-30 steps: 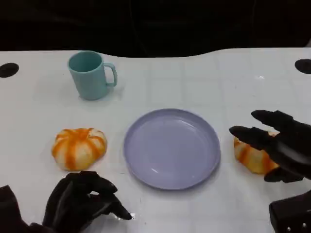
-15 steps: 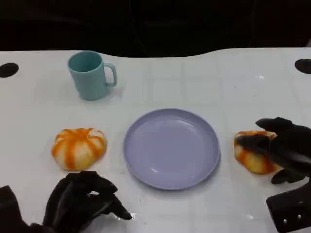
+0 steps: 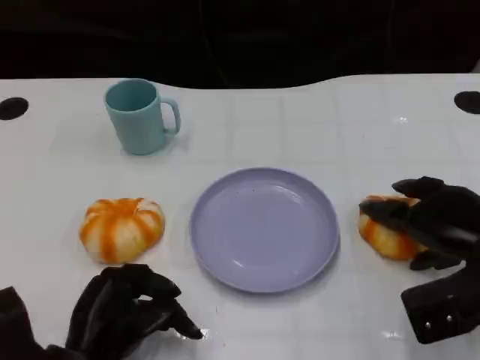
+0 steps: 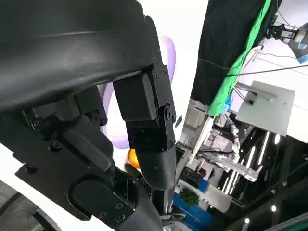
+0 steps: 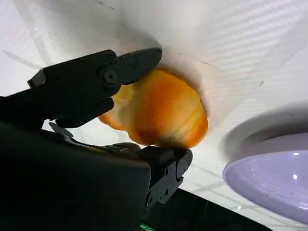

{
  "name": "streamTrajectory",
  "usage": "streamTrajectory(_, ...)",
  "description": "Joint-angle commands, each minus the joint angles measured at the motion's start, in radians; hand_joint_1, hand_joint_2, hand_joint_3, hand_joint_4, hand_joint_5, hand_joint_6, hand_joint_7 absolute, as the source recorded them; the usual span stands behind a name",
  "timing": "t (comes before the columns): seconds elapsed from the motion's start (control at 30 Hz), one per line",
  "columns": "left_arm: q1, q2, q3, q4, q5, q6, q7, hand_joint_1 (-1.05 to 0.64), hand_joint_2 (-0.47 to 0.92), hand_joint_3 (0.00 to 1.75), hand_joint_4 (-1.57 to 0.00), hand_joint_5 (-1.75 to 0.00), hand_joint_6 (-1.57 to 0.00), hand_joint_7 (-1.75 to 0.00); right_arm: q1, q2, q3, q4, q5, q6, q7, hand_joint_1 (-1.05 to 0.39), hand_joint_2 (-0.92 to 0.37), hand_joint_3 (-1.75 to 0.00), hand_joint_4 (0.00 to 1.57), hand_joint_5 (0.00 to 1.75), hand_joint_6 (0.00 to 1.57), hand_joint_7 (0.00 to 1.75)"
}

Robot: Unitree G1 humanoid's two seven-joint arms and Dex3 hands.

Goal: Grasp the bread from the table and place it into the plate.

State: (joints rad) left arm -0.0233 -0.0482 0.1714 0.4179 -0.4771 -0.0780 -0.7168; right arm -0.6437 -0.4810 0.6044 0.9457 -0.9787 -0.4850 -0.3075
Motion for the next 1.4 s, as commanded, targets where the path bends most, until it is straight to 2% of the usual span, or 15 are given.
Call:
streamTrajectory(0.03,0.007,0.01,0.004,-0.01,0.004,-0.008,0.013,-1.02,0.56,0.0,-1.57,-0.51,-1.57,-0.29,-0.014,0.022,0.005,0.066,0.017,-0.026,-0.111,-0.28,-0.86,-0.02,0.61,0.26,0.68,0.09)
streamTrajectory(0.07,0.007,0.01,0.004,-0.01,0.004,-0.009,0.014,-1.02,0.56,0.0,-1.57,-0.51,-1.57,-0.29,-0.016,0.025,0.006,0.079,0.017,-0.037,-0.152,-0.27,-0.87,-0.02,0.69,0.31,0.75,0.1)
streamTrajectory(0.17,0.008,0.01,0.003,-0.014,0.003,-0.005,0.016,-1.02,0.56,0.0,-1.57,-0.51,-1.57,-0.29,-0.025,0.029,0.011,0.118,0.013,-0.085,-0.264,-0.25,-0.91,-0.04,0.71,1.11,1.01,0.07)
streamTrajectory(0.2,0.009,0.01,0.004,-0.015,0.001,-0.003,0.016,-1.02,0.56,0.0,-1.57,-0.51,-1.57,-0.29,-0.029,0.03,0.014,0.13,0.011,-0.099,-0.292,-0.24,-0.92,-0.04,0.74,1.31,1.09,0.09)
streamTrajectory(0.33,0.01,0.011,0.002,-0.018,0.003,-0.003,0.017,-1.02,0.56,0.0,-1.57,-0.51,-1.57,-0.29,-0.04,0.029,0.022,0.163,0.012,-0.13,-0.353,-0.23,-0.92,-0.15,0.78,1.69,1.23,0.17)
streamTrajectory(0.37,0.01,0.011,0.002,-0.017,0.004,-0.005,0.016,-1.02,0.56,0.0,-1.57,-0.51,-1.57,-0.29,-0.042,0.029,0.023,0.166,0.014,-0.133,-0.359,-0.23,-0.91,-0.2,0.8,1.72,1.22,0.26)
streamTrajectory(0.4,0.01,0.011,0.002,-0.016,0.003,-0.006,0.015,-1.02,0.57,0.0,-1.57,-0.51,-1.57,-0.29,-0.043,0.029,0.025,0.168,0.015,-0.135,-0.363,-0.22,-0.86,-0.39,0.84,1.74,0.93,0.95)
streamTrajectory(0.43,0.011,0.011,0.002,-0.019,0.003,-0.006,0.014,-1.02,0.57,0.0,-1.57,-0.5,-1.57,-0.28,-0.045,0.028,0.027,0.167,0.014,-0.133,-0.372,-0.22,-0.83,-0.47,0.86,1.74,0.78,1.28)
streamTrajectory(0.47,0.013,0.012,0.001,-0.021,0.002,-0.004,0.014,-1.02,0.57,0.0,-1.57,-0.5,-1.57,-0.28,-0.046,0.028,0.029,0.166,0.013,-0.132,-0.383,-0.22,-0.78,-0.56,0.87,1.74,0.69,1.51)
streamTrajectory(0.53,0.014,0.012,0.0,-0.022,0.004,-0.007,0.014,-1.02,0.57,0.0,-1.57,-0.5,-1.57,-0.28,-0.046,0.027,0.033,0.163,0.009,-0.131,-0.411,-0.2,-0.64,-0.79,0.88,1.75,0.62,1.7)
streamTrajectory(0.73,0.012,0.011,0.0,-0.019,0.005,-0.012,0.014,-1.03,0.57,0.0,-1.57,-0.5,-1.57,-0.27,-0.044,0.027,0.038,0.155,0.004,-0.125,-0.466,-0.19,-0.5,-0.93,0.86,1.75,0.61,1.75)
streamTrajectory(0.87,0.014,0.01,-0.005,-0.023,0.013,-0.014,0.023,-1.04,0.57,0.0,-1.57,-0.51,-1.57,-0.28,-0.038,0.029,0.019,0.151,0.027,-0.15,-0.521,-0.18,-0.47,-0.99,0.87,1.75,0.63,1.75)
streamTrajectory(1.07,0.014,0.009,-0.008,-0.027,0.012,-0.011,0.031,-1.05,0.57,0.0,-1.57,-0.52,-1.57,-0.29,-0.019,0.025,-0.044,0.093,0.119,-0.261,-0.512,-0.11,-0.35,-1.19,0.9,1.75,0.67,1.73)
streamTrajectory(1.27,0.011,0.011,-0.006,-0.019,0.01,-0.016,0.026,-1.05,0.57,0.0,-1.57,-0.51,-1.57,-0.29,0.013,0.031,-0.089,-0.019,0.183,-0.331,-0.456,-0.05,-0.28,-1.33,0.94,1.75,0.75,1.66)
streamTrajectory(1.4,0.011,0.011,-0.004,-0.02,0.006,-0.009,0.025,-1.05,0.57,0.0,-1.57,-0.51,-1.57,-0.28,0.035,0.051,-0.113,-0.099,0.221,-0.351,-0.391,-0.04,-0.25,-1.39,0.95,1.75,0.73,1.69)
